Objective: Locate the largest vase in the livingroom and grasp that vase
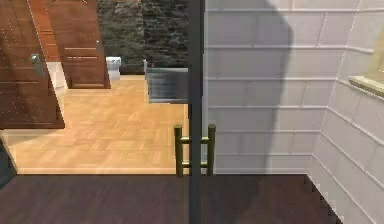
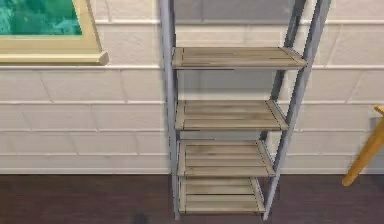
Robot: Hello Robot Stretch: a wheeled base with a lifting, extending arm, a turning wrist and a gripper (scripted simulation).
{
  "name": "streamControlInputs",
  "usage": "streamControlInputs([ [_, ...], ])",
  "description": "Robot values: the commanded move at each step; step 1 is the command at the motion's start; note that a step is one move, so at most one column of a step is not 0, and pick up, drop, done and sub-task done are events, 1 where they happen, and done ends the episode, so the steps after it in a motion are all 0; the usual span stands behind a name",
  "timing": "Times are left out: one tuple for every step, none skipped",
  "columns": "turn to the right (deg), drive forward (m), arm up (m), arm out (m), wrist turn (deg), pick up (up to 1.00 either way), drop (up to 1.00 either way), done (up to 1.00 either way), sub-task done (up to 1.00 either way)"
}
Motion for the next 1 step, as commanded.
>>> streamControlInputs([
  [-45.0,0.00,0.00,0.00,0.0,0.00,0.00,0.00,0.00],
])
